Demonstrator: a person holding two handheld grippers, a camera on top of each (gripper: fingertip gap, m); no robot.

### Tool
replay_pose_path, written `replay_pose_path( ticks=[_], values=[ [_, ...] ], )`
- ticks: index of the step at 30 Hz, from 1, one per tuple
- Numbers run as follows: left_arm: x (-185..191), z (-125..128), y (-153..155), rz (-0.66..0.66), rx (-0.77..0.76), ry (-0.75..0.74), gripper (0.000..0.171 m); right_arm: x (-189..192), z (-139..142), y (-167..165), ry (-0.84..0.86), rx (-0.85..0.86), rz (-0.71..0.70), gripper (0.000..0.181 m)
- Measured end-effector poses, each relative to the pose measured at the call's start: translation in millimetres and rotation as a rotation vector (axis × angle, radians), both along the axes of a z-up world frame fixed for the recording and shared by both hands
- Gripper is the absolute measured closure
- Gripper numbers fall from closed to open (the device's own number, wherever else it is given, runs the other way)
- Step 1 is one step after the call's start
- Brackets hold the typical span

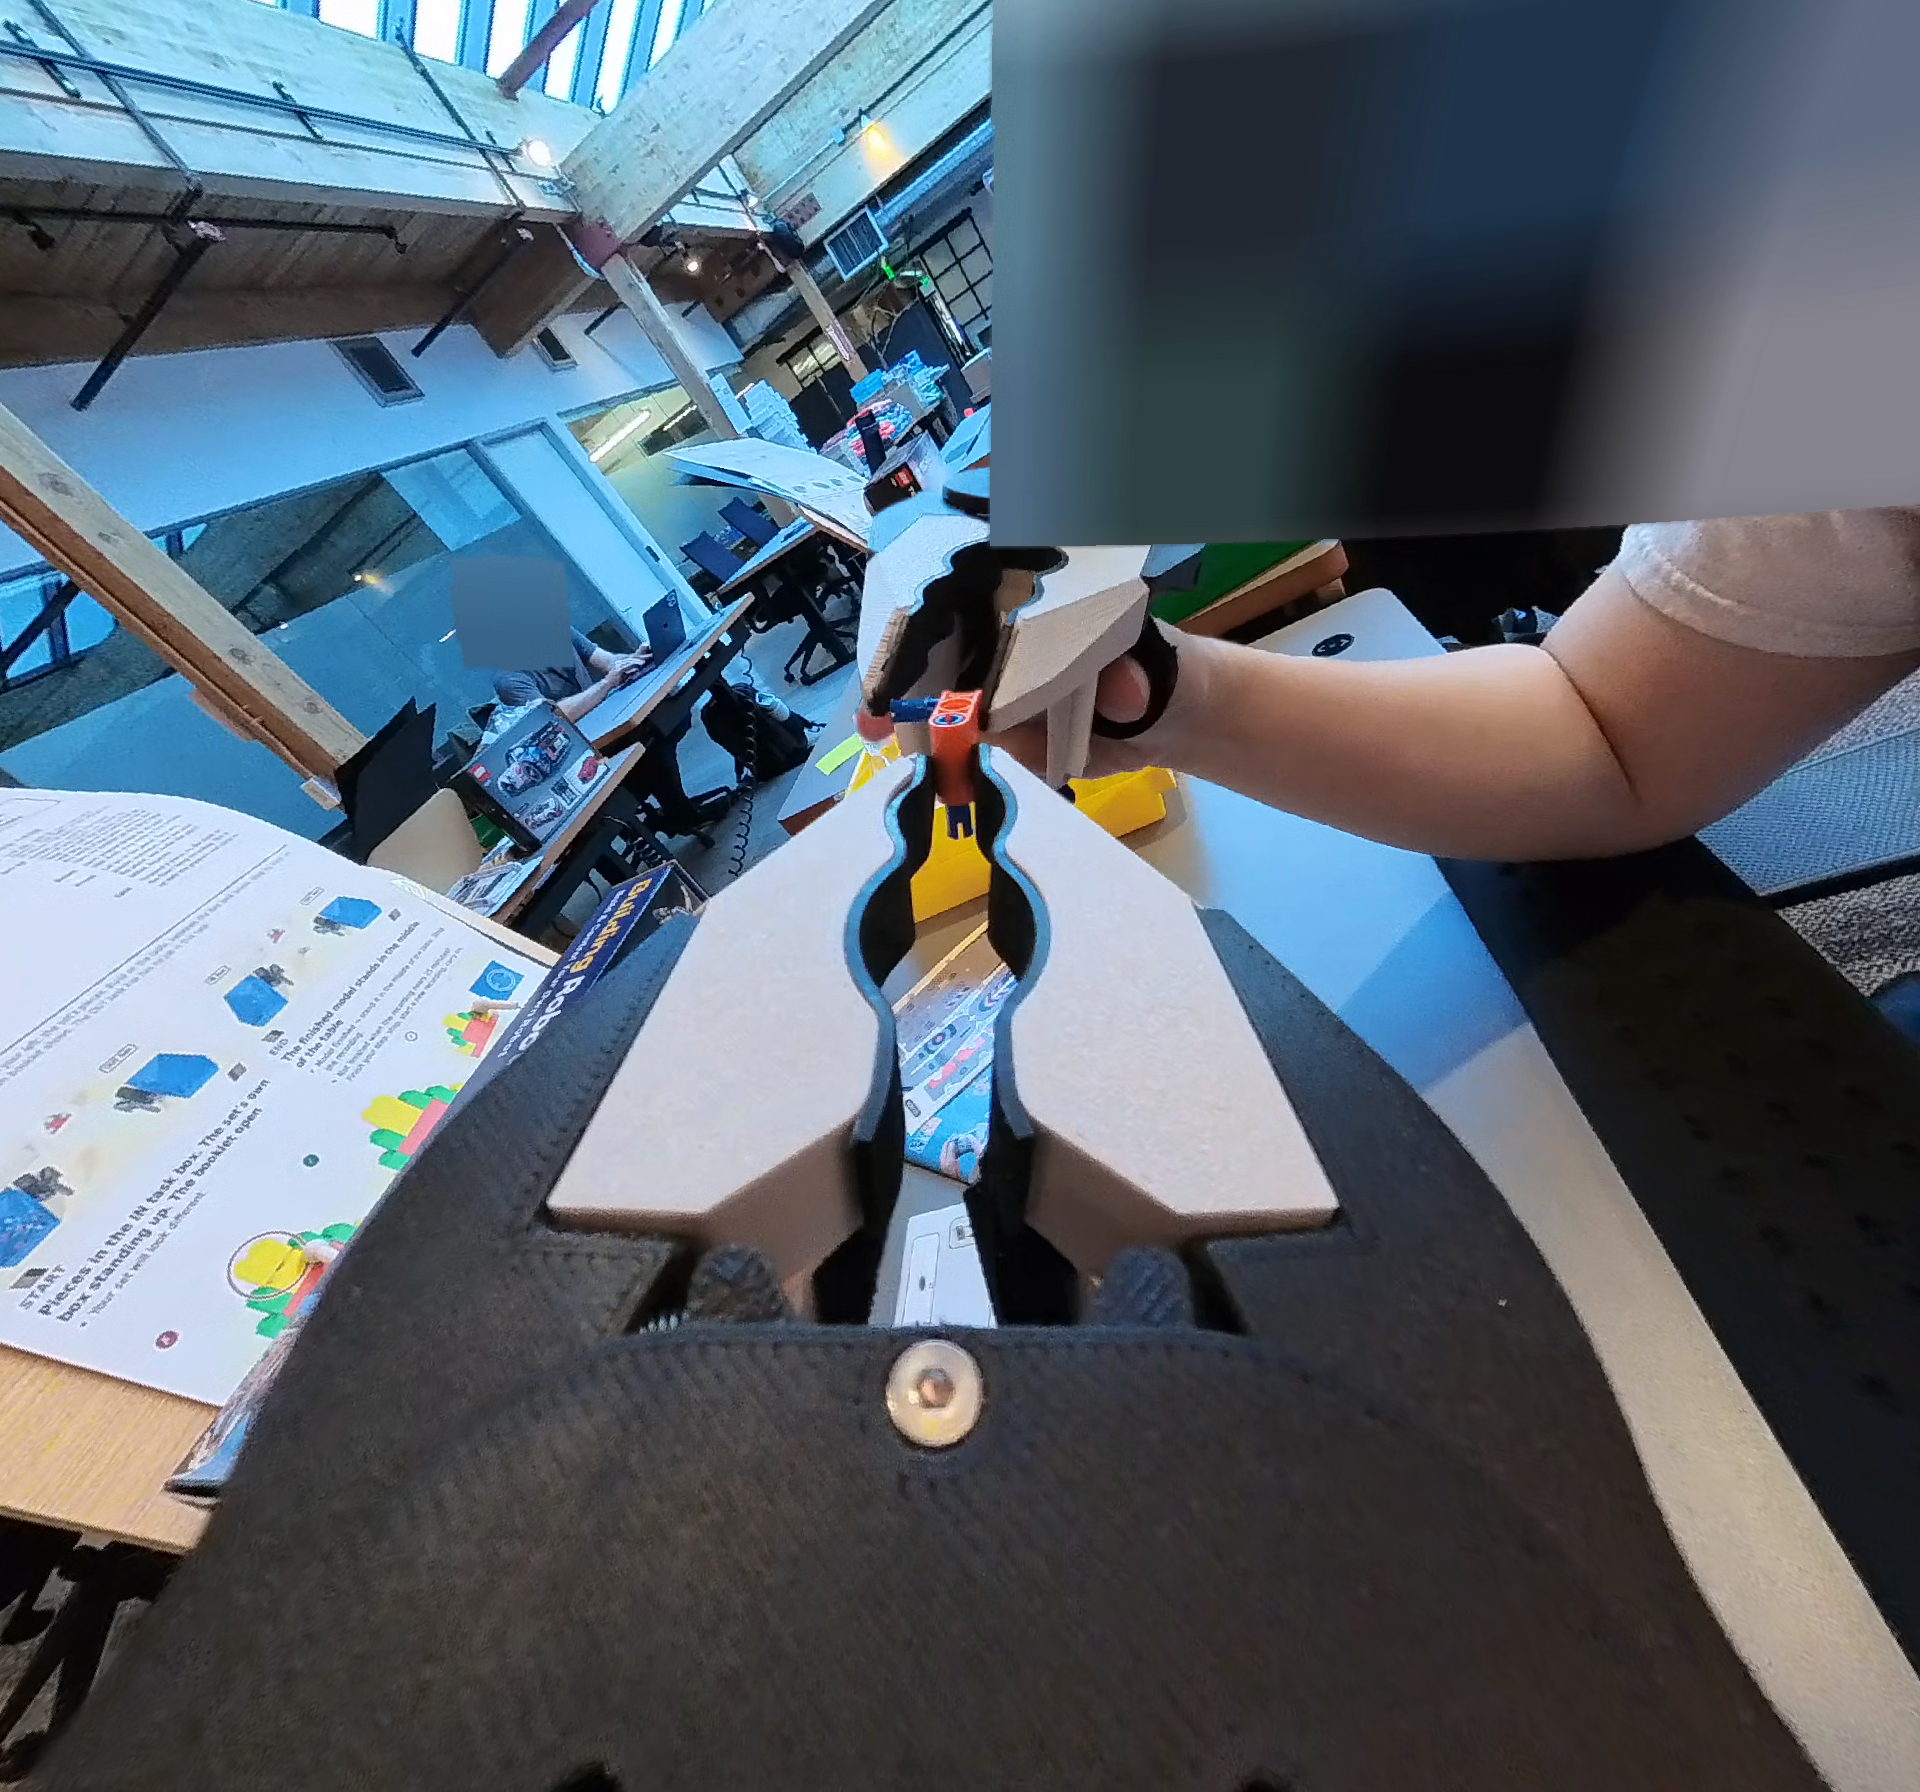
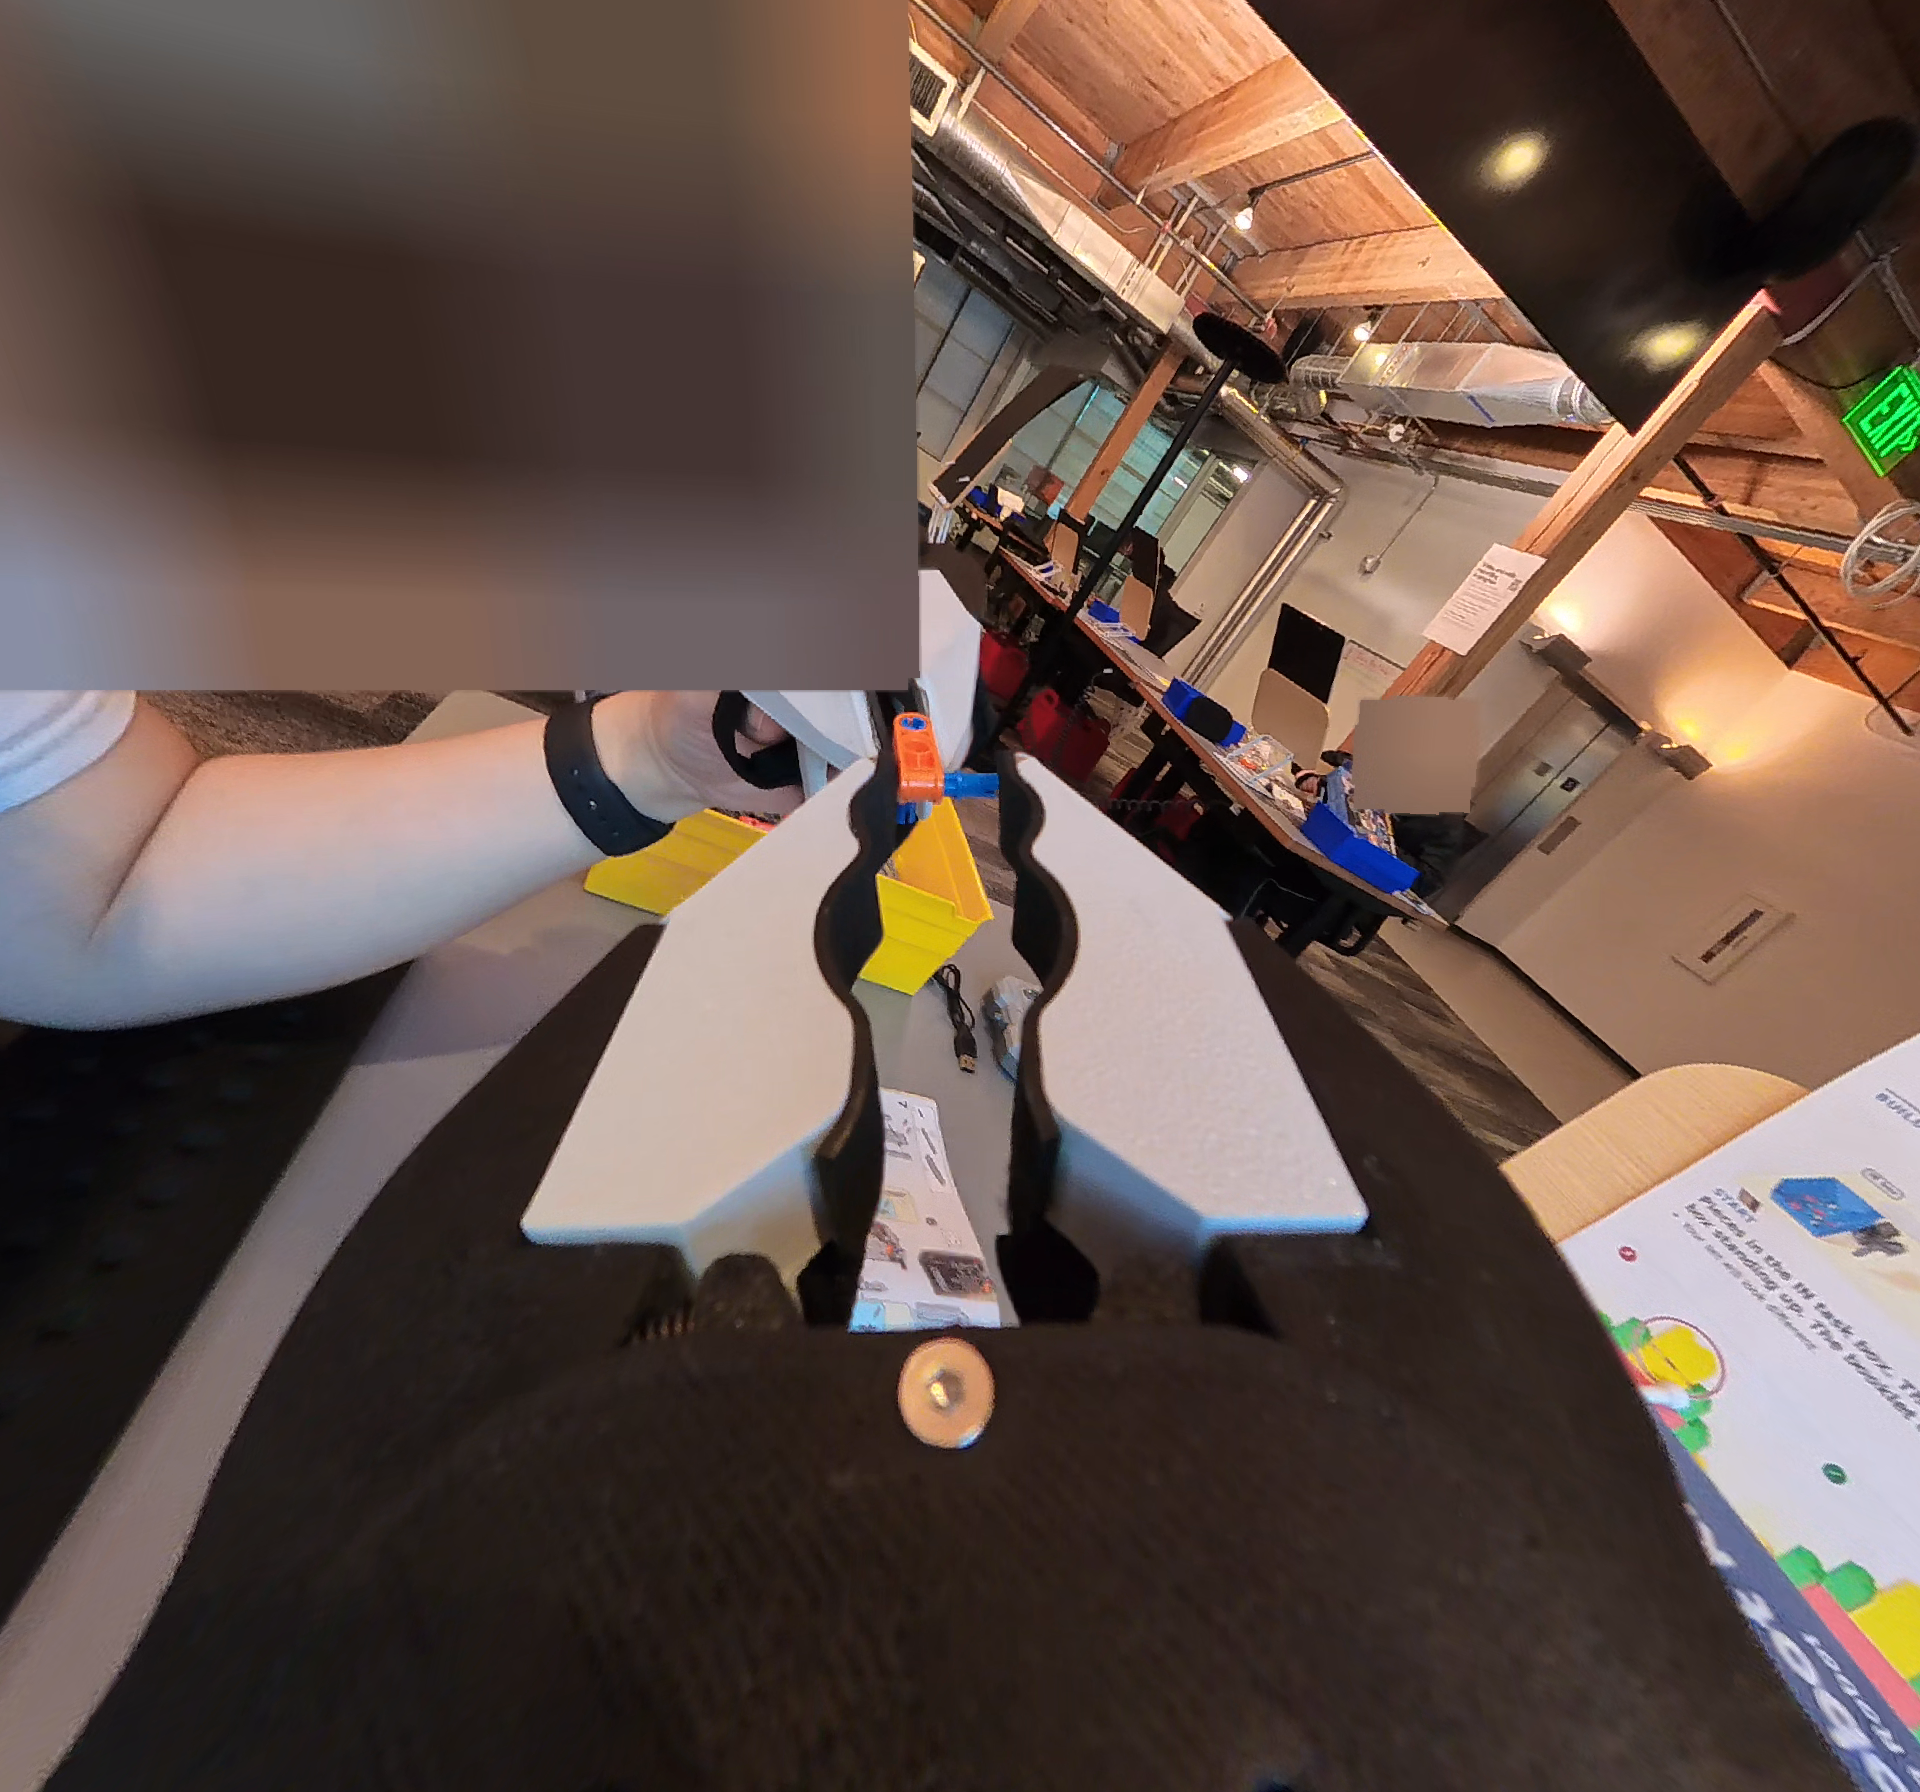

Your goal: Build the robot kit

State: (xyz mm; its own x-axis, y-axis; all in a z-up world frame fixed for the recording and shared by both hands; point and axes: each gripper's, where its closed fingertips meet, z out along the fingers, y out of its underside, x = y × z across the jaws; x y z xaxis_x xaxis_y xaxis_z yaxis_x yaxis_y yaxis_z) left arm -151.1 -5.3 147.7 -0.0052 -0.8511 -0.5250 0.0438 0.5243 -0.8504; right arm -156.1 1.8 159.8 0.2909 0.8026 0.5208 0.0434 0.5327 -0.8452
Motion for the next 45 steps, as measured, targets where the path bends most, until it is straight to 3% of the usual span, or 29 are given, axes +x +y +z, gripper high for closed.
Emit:
replay_pose_path(
  ticks=[45],
  values=[
    [-6.3, -7.7, -3.9, -0.003, 0.043, 0.033, 0.167, -7.9, -12.5, -1.8, -0.043, 0.024, 0.032, 0.167]
  ],
)
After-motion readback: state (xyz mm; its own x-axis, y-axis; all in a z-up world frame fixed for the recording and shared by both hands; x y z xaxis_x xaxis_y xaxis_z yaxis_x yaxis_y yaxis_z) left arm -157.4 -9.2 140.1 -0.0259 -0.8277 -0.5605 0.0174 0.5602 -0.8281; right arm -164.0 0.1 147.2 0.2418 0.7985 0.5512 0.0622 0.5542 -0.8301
